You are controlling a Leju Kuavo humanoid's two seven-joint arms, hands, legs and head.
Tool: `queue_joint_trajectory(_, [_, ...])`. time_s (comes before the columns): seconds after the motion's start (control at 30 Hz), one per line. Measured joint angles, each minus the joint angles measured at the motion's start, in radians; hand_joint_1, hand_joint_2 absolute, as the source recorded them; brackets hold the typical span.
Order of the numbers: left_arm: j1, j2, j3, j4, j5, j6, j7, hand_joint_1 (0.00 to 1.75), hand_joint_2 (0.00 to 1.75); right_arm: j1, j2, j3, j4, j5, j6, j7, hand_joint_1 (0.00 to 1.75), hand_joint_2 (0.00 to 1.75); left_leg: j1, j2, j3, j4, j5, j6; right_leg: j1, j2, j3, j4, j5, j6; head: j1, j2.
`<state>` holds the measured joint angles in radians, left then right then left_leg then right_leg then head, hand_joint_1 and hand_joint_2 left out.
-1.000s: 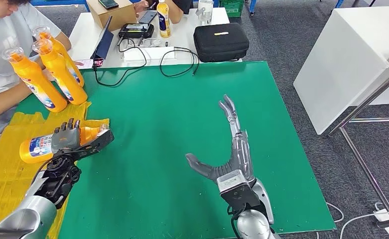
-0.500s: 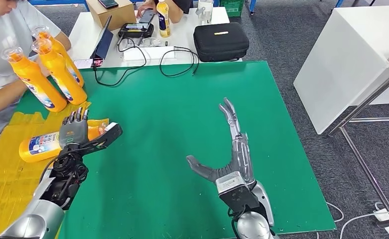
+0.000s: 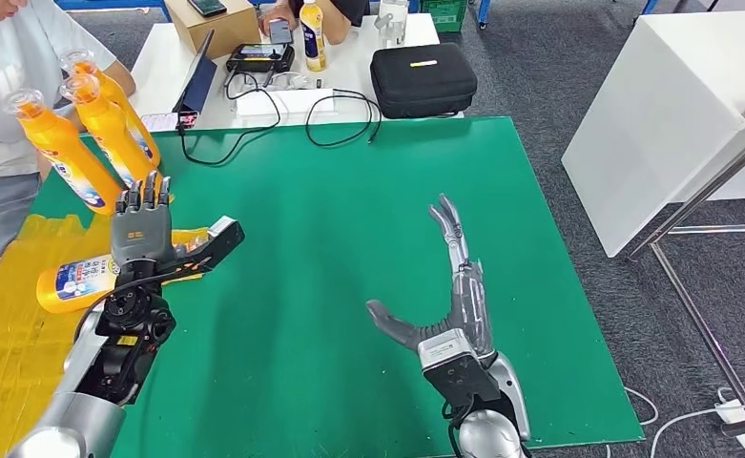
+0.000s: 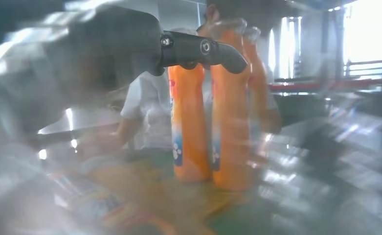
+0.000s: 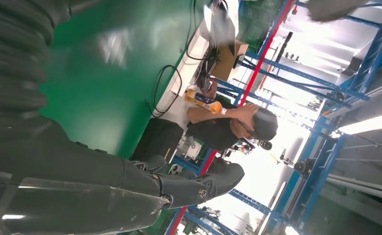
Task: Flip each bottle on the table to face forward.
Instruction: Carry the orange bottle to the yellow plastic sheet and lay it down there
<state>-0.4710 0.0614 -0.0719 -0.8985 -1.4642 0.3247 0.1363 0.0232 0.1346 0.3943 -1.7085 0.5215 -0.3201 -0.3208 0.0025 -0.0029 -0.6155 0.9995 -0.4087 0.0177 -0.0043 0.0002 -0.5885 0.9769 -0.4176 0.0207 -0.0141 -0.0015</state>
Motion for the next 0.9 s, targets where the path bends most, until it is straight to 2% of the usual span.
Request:
queue_joint_trajectory(0.13, [0.014,-0.001,-0.008,-0.049,-0.008,-0.003,0.009,0.0,1.75,0.003,0.003,-0.005,0.0,0.006,0.0,0.0,0.0,1.75,0.0,0.0,0.0,0.0,0.0,0.0,0.0,0.0,0.0,0.0,0.0,0.0,0.0,0.0])
queue_joint_trajectory(0.23, [0.036,-0.008,-0.014,-0.111,0.098,-0.063,-0.049,0.0,1.75,0.013,0.006,-0.011,-0.005,0.014,-0.004,0.0,0.0,1.75,0.0,0.0,0.0,0.0,0.0,0.0,0.0,0.0,0.0,0.0,0.0,0.0,0.0,0.0])
queue_joint_trajectory(0.33, [0.087,-0.02,-0.017,-0.213,0.406,-0.154,-0.204,0.0,1.75,0.029,0.006,-0.024,-0.018,0.007,-0.019,-0.002,0.0,1.75,0.0,0.0,0.0,0.0,0.0,0.0,0.0,0.0,0.0,0.0,0.0,0.0,0.0,0.0])
queue_joint_trajectory(0.43, [0.18,-0.033,-0.02,-0.367,0.843,-0.279,-0.37,0.0,1.75,0.05,0.0,-0.05,-0.041,-0.069,0.0,-0.006,0.0,1.75,0.0,0.001,-0.001,0.0,-0.002,0.0,0.0,0.001,-0.001,0.0,0.0,0.0,0.0,0.0])
queue_joint_trajectory(0.5, [0.26,-0.039,-0.017,-0.473,1.118,-0.377,-0.42,0.0,1.75,0.065,-0.011,-0.077,-0.057,-0.127,0.033,-0.006,0.0,1.75,-0.001,0.002,-0.001,0.0,-0.003,0.0,-0.001,0.001,-0.001,0.0,-0.001,0.0,0.0,0.0])
queue_joint_trajectory(0.57, [0.34,-0.044,-0.005,-0.558,1.329,-0.462,-0.43,0.0,1.75,0.082,-0.026,-0.113,-0.072,-0.166,0.07,-0.006,0.0,1.75,-0.001,0.003,-0.001,0.0,-0.004,0.001,-0.001,0.001,-0.002,-0.001,-0.001,0.001,0.0,0.0])
queue_joint_trajectory(0.67, [0.441,-0.049,0.016,-0.639,1.509,-0.554,-0.429,0.0,1.75,0.102,-0.047,-0.175,-0.09,-0.216,0.123,-0.007,0.0,1.75,-0.001,0.003,-0.001,0.0,-0.005,0.001,-0.002,0.001,-0.002,-0.001,-0.003,0.003,0.0,0.0])
queue_joint_trajectory(0.77, [0.508,-0.055,0.029,-0.686,1.589,-0.597,-0.423,0.0,1.75,0.113,-0.065,-0.241,-0.097,-0.277,0.171,-0.008,0.0,1.75,-0.001,0.002,-0.001,0.0,-0.005,0.001,-0.002,0.001,-0.001,-0.001,-0.003,0.003,0.0,0.0])
queue_joint_trajectory(0.9, [0.545,-0.063,0.031,-0.721,1.61,-0.606,-0.413,0.0,1.75,0.118,-0.077,-0.306,-0.097,-0.299,0.193,-0.007,0.0,1.75,-0.001,0.001,0.0,0.0,-0.004,0.001,-0.001,0.001,-0.001,-0.001,-0.003,0.003,0.0,0.0])
